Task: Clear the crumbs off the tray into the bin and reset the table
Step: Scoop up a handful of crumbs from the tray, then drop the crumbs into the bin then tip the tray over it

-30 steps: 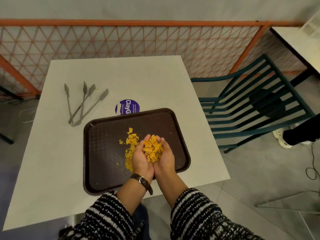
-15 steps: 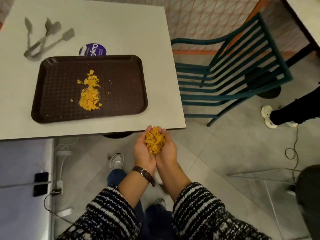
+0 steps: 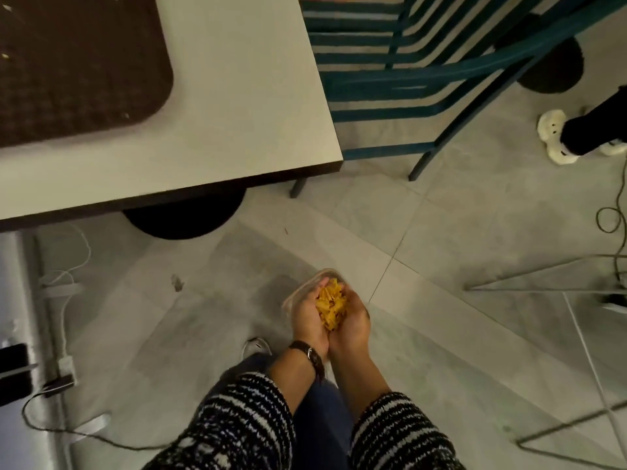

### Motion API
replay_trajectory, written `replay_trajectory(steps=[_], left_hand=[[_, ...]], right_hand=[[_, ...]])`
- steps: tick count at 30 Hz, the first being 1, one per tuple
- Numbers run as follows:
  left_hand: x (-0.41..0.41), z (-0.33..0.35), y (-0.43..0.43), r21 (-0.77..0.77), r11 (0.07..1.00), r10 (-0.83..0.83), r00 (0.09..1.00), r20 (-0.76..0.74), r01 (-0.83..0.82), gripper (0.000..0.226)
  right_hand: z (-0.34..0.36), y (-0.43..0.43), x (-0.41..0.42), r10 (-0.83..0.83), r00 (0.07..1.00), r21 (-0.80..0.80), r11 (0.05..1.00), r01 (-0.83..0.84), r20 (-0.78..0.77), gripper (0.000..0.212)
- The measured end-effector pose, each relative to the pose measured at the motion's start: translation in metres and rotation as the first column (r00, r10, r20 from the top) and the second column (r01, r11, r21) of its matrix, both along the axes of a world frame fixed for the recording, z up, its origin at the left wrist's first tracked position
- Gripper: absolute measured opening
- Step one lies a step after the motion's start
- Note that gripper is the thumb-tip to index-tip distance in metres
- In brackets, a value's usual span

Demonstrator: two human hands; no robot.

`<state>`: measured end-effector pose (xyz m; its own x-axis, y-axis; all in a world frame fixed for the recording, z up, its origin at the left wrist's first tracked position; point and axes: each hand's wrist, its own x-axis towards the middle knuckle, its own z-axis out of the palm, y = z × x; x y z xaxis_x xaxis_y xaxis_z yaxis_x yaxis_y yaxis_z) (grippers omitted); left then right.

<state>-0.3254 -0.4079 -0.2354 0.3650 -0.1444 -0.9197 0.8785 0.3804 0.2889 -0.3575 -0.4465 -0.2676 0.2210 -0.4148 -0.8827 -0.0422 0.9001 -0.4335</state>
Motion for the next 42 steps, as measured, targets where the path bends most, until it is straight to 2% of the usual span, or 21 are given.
replay_trajectory(steps=[1, 3, 6, 8, 10, 14, 20, 24, 27, 32, 36, 42], left_hand=[[0.000, -0.025, -0.006, 0.033, 0.998, -0.049, 0.999, 0.001, 0.049, 0.013], [0.004, -0.067, -0.015, 0.122, 0.980, -0.159, 0.987, 0.001, 0.158, 0.018], [0.002, -0.125, -0.017, 0.245, 0.905, -0.343, 0.937, -0.060, 0.347, 0.024], [-0.004, -0.151, -0.013, 0.228, 0.889, -0.379, 0.918, -0.117, 0.396, 0.027], [-0.007, -0.151, -0.011, 0.182, 0.894, -0.388, 0.911, -0.141, 0.409, 0.041], [-0.001, -0.072, -0.010, -0.043, 0.943, -0.331, 0.941, -0.066, 0.329, 0.046], [0.012, 0.099, 0.024, -0.114, 0.916, -0.373, 0.920, 0.118, 0.385, 0.040], [0.016, 0.200, 0.064, -0.114, 0.923, -0.334, 0.912, 0.236, 0.368, 0.037], [0.023, 0.245, 0.096, -0.110, 0.944, -0.263, 0.913, 0.313, 0.310, 0.039], [0.040, 0.286, 0.141, -0.104, 0.974, -0.135, 0.886, 0.443, 0.201, 0.039], [0.064, 0.300, 0.179, -0.115, 0.991, -0.004, 0.873, 0.488, 0.068, 0.039], [0.123, 0.297, 0.236, -0.111, 0.992, 0.112, 0.869, 0.483, -0.066, 0.038]], right_hand=[[-0.030, -0.004, -0.002, -0.004, 0.999, -0.006, 1.000, 0.004, -0.048, 0.028], [-0.082, -0.012, -0.005, 0.016, 0.993, 0.006, 1.000, -0.016, -0.115, 0.025], [-0.137, -0.021, -0.017, 0.056, 0.984, 0.127, 0.991, -0.035, -0.169, 0.033], [-0.149, -0.024, -0.028, 0.087, 0.977, 0.174, 0.983, -0.053, -0.194, 0.040], [-0.140, -0.027, -0.037, 0.077, 0.985, 0.169, 0.984, -0.051, -0.154, 0.038], [-0.072, -0.033, -0.041, 0.061, 0.996, 0.124, 0.991, -0.053, -0.060, 0.023], [0.105, -0.035, -0.039, 0.291, 0.953, 0.066, 0.953, -0.296, 0.080, 0.027], [0.216, -0.028, -0.031, 0.466, 0.863, -0.043, 0.883, -0.467, 0.194, 0.027], [0.271, -0.016, -0.017, 0.587, 0.765, -0.137, 0.808, -0.573, 0.265, 0.030], [0.317, 0.017, 0.010, 0.708, 0.628, -0.238, 0.703, -0.670, 0.323, 0.031], [0.330, 0.047, 0.042, 0.782, 0.531, -0.300, 0.619, -0.726, 0.327, 0.030], [0.321, 0.088, 0.108, 0.804, 0.494, -0.311, 0.587, -0.747, 0.331, 0.031]])
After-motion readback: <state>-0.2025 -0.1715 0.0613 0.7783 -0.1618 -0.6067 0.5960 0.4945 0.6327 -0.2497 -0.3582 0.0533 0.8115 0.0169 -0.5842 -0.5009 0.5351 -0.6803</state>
